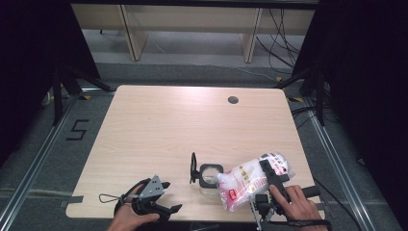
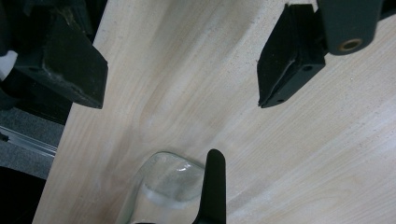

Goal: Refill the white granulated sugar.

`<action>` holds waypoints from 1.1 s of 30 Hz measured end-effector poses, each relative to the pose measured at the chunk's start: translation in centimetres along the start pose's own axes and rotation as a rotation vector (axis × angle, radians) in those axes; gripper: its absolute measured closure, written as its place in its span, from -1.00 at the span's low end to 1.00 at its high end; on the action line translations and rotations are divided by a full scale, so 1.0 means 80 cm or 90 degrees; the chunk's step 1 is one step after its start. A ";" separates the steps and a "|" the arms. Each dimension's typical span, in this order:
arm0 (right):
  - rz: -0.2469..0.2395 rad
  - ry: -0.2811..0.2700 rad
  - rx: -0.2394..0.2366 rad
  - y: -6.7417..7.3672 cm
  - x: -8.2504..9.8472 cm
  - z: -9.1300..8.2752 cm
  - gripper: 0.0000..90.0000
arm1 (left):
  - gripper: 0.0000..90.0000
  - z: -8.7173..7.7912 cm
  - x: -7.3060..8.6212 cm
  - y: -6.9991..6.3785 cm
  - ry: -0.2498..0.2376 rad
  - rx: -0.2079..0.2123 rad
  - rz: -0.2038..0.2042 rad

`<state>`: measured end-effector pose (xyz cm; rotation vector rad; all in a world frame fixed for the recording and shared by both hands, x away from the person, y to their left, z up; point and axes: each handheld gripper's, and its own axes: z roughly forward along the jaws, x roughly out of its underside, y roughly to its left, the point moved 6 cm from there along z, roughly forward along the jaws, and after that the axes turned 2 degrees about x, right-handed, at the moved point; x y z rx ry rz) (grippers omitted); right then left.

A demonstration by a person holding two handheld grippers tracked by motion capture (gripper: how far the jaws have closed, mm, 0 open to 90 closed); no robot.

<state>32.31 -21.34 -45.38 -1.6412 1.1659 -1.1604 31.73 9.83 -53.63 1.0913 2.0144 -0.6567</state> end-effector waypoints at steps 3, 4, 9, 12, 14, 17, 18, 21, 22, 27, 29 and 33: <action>0.006 -0.005 -0.005 0.000 0.000 0.000 -0.10 | -0.64 0.000 0.000 -0.002 -0.006 0.000 -0.014; 0.017 -0.004 -0.006 0.001 0.000 0.000 -0.10 | -0.64 0.000 0.000 -0.001 -0.006 -0.002 -0.010; 0.000 -0.012 -0.008 -0.001 0.000 0.001 -0.10 | -0.64 0.000 0.000 -0.002 -0.005 0.001 -0.013; 0.003 -0.007 -0.013 -0.002 0.001 -0.001 -0.10 | -0.64 0.000 0.000 -0.001 -0.005 0.000 -0.011; 0.007 -0.013 -0.011 -0.002 0.001 0.000 -0.10 | -0.64 0.000 0.000 -0.001 -0.004 -0.002 -0.009; 0.011 -0.006 -0.011 -0.003 0.004 0.000 -0.10 | -0.64 0.000 0.000 -0.001 -0.004 -0.002 -0.008; 0.006 -0.003 -0.005 -0.005 0.004 -0.001 -0.10 | -0.64 0.000 0.000 -0.001 -0.004 -0.002 -0.008; 0.004 -0.017 -0.002 -0.004 0.004 0.001 -0.10 | -0.64 0.000 0.001 -0.001 0.000 -0.002 -0.009; 0.007 -0.014 -0.006 -0.003 0.005 0.000 -0.10 | -0.64 0.000 0.001 -0.001 0.000 -0.001 -0.008; 0.019 -0.017 0.001 -0.002 0.005 0.000 -0.10 | -0.64 -0.001 0.000 0.001 0.003 0.003 0.014; -0.007 -0.013 -0.003 -0.005 0.003 -0.001 -0.10 | -0.64 -0.001 0.000 0.001 0.001 -0.001 0.014; 0.000 -0.010 -0.009 -0.003 0.002 -0.002 -0.10 | -0.64 -0.001 0.000 0.001 0.005 0.003 0.015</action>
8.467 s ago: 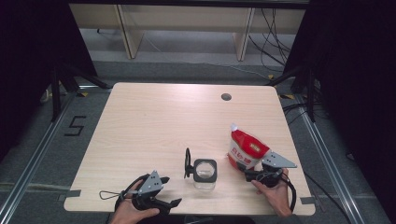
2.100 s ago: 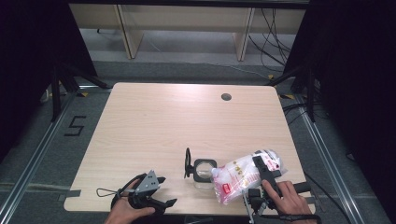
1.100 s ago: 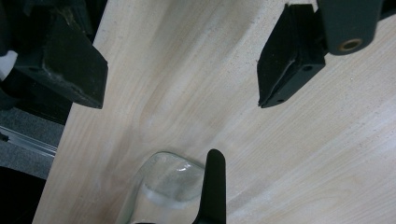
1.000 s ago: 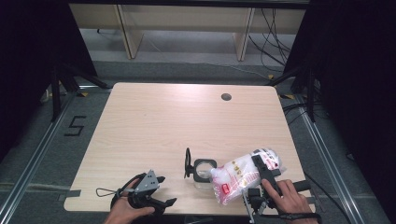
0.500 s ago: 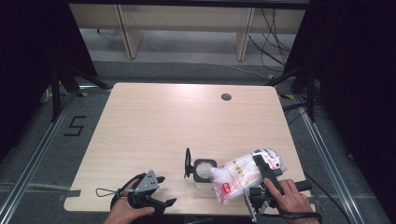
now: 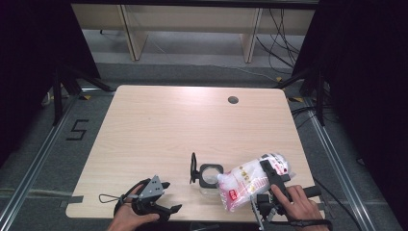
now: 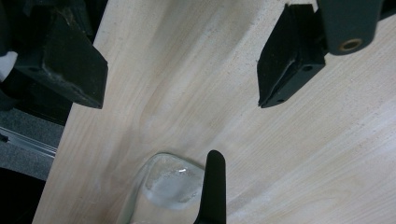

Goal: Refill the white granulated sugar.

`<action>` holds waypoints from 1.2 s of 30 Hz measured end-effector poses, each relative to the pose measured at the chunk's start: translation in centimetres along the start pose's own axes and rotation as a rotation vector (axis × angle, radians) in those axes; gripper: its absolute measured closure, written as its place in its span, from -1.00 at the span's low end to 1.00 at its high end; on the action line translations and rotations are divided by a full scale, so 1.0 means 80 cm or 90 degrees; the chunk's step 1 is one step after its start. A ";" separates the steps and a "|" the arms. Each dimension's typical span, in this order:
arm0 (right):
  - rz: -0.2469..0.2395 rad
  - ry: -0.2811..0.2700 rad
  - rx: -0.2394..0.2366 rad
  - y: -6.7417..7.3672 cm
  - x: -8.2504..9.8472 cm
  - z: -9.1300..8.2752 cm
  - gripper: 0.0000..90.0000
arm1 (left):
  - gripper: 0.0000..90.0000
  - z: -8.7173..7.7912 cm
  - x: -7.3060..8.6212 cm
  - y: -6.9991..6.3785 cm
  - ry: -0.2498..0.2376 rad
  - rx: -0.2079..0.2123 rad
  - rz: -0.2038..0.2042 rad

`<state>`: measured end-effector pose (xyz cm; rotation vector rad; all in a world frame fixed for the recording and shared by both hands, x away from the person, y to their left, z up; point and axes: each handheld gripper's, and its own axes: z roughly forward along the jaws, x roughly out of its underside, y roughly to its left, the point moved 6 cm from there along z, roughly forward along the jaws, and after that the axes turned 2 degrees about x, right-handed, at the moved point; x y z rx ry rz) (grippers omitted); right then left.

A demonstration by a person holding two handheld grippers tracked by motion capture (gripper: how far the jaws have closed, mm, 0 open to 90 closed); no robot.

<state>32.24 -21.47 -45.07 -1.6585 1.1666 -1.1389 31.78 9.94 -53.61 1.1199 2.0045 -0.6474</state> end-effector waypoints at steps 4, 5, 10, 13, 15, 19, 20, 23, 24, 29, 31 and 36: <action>-0.018 -0.004 0.004 -0.001 -0.001 0.001 -0.10 | -0.64 0.000 0.000 0.000 -0.001 -0.001 0.000; -0.011 -0.001 0.002 0.000 -0.001 0.001 -0.10 | -0.64 0.000 0.000 0.000 -0.001 -0.001 0.000; -0.001 0.003 0.001 0.001 0.000 0.000 -0.10 | -0.64 0.000 0.000 0.000 -0.001 0.000 0.000; -0.012 -0.004 0.004 -0.001 0.000 0.000 -0.10 | -0.64 0.000 0.000 0.000 0.000 -0.001 0.000; 0.001 -0.001 0.000 0.000 0.000 0.000 -0.10 | -0.64 0.000 0.000 0.000 -0.001 -0.001 0.000; -0.006 0.003 -0.004 -0.001 0.000 0.000 -0.10 | -0.64 0.001 0.001 -0.001 0.000 0.001 -0.013; -0.004 -0.006 0.003 0.000 0.000 0.001 -0.10 | -0.64 0.001 0.001 -0.002 0.003 0.003 -0.022; 0.004 -0.006 0.002 0.000 0.001 0.002 -0.10 | -0.64 0.001 0.000 -0.002 -0.004 0.003 -0.016; 0.022 0.002 -0.003 0.004 0.003 0.001 -0.10 | -0.64 0.001 0.000 -0.001 -0.006 0.002 -0.011; 0.005 0.004 -0.008 0.000 0.003 0.000 -0.10 | -0.64 0.001 0.000 -0.003 -0.004 0.004 -0.028; -0.004 0.005 -0.002 -0.003 0.004 -0.001 -0.10 | -0.64 0.001 0.000 -0.002 -0.003 0.003 -0.027; 0.000 0.002 -0.007 -0.003 0.003 -0.002 -0.10 | -0.64 0.001 0.001 -0.002 -0.001 0.002 -0.025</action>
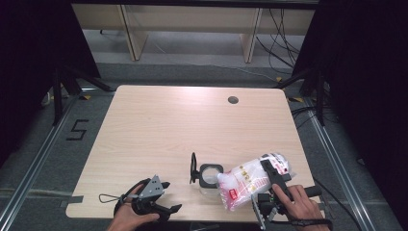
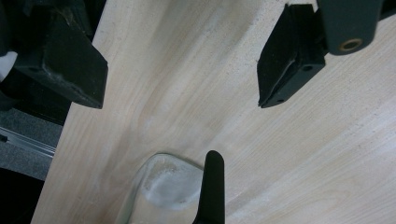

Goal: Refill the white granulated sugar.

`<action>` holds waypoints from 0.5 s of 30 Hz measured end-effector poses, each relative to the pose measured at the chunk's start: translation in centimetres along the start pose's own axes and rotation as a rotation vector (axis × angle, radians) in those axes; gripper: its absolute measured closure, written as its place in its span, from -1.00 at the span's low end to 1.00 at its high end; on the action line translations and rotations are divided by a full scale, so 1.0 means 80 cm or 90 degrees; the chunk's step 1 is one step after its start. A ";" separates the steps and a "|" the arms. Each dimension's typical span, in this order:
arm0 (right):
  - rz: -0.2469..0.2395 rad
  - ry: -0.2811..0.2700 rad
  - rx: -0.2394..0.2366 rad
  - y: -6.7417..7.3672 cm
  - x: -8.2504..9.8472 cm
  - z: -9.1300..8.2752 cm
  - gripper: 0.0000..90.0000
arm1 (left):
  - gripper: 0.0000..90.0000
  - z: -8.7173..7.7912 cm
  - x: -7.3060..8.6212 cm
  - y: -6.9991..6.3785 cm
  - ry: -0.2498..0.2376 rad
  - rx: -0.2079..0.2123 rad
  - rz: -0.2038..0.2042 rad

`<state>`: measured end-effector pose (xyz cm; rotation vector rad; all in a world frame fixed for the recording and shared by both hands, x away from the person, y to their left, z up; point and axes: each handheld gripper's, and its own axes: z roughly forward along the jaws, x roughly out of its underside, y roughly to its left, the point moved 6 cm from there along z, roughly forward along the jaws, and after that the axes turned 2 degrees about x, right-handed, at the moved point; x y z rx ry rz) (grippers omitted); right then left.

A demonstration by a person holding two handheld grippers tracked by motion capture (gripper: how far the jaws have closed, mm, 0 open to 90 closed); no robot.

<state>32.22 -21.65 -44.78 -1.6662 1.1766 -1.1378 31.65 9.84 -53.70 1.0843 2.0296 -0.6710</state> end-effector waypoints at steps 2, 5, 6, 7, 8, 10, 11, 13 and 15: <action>0.004 -0.014 0.011 0.000 -0.001 0.002 -0.10 | -0.64 0.000 0.000 0.000 0.000 0.000 0.000; -0.003 -0.017 0.013 -0.001 -0.002 0.002 -0.10 | -0.64 0.000 0.000 -0.001 -0.002 0.002 -0.001; -0.003 -0.017 0.013 -0.001 -0.002 0.002 -0.10 | -0.64 0.000 0.000 -0.001 -0.002 0.002 -0.002; -0.010 -0.013 0.013 -0.002 -0.003 0.002 -0.10 | -0.64 0.000 0.000 -0.001 -0.003 0.002 -0.003; 0.020 -0.006 0.009 0.003 -0.002 0.001 -0.10 | -0.64 0.000 0.000 -0.001 -0.002 0.002 -0.003; 0.022 -0.005 0.008 0.003 -0.002 0.001 -0.10 | -0.64 0.000 0.000 -0.001 -0.002 0.002 -0.003; 0.015 -0.005 0.005 0.004 -0.001 0.001 -0.10 | -0.64 0.000 0.000 -0.001 -0.002 0.002 -0.002; 0.013 -0.006 0.007 0.003 -0.001 0.001 -0.10 | -0.64 0.000 0.000 -0.001 -0.002 0.002 -0.003; 0.018 -0.005 0.008 0.003 -0.001 0.001 -0.10 | -0.64 0.000 0.000 -0.001 -0.003 0.002 -0.003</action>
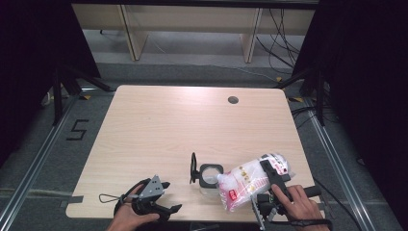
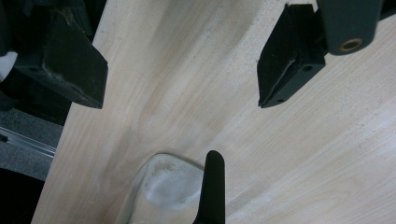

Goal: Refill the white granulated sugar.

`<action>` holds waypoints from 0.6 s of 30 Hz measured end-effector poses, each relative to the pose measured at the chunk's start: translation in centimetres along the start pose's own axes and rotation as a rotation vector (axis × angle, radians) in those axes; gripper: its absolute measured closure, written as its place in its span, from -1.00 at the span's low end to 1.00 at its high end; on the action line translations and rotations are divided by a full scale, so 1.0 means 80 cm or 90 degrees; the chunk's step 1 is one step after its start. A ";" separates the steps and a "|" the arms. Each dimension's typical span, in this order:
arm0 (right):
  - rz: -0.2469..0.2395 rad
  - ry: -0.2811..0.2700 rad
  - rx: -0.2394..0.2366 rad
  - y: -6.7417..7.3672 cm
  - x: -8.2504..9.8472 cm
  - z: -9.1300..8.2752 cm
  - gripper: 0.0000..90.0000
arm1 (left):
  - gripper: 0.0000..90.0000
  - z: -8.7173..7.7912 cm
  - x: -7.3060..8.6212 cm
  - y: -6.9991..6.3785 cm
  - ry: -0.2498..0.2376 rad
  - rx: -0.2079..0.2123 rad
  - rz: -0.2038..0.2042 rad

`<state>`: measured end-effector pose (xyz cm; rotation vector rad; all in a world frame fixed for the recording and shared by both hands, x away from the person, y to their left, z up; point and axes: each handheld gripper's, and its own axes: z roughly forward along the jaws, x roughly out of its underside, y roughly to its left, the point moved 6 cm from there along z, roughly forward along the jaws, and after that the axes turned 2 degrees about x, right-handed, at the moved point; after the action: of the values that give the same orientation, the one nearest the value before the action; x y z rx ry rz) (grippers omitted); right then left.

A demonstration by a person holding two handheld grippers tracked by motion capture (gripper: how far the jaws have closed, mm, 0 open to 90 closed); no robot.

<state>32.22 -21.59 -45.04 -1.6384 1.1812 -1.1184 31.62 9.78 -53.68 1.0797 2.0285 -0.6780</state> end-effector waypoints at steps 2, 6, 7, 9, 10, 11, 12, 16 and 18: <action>-0.015 0.007 -0.005 -0.002 0.000 -0.002 -0.10 | -0.64 0.000 0.000 0.000 0.000 0.000 0.000; -0.039 0.001 -0.002 -0.006 -0.001 -0.002 -0.10 | -0.64 0.000 0.000 0.000 0.000 0.001 -0.001; -0.033 0.004 -0.001 -0.005 0.000 -0.002 -0.10 | -0.64 0.000 0.000 0.000 0.000 0.000 0.000; -0.007 0.007 -0.007 -0.001 0.002 -0.002 -0.10 | -0.64 0.001 0.000 0.000 -0.006 -0.006 -0.001; -0.007 0.006 -0.008 -0.001 0.002 -0.002 -0.10 | -0.64 0.000 0.000 0.000 0.001 0.000 -0.001; -0.008 0.000 -0.001 -0.001 0.001 -0.001 -0.10 | -0.64 0.000 0.000 0.000 0.000 0.000 -0.001; -0.008 0.000 -0.001 -0.001 0.001 -0.001 -0.10 | -0.64 0.000 0.000 0.000 -0.001 0.000 -0.001; -0.036 -0.006 0.007 -0.005 0.000 0.000 -0.10 | -0.64 0.000 0.000 0.000 0.001 -0.001 0.004; -0.037 -0.003 0.005 -0.005 0.000 -0.001 -0.10 | -0.64 -0.001 -0.001 0.003 0.003 -0.006 0.028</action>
<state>32.25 -21.50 -44.65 -1.6776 1.1308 -1.1548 31.82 9.93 -53.61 1.1190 2.0036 -0.6437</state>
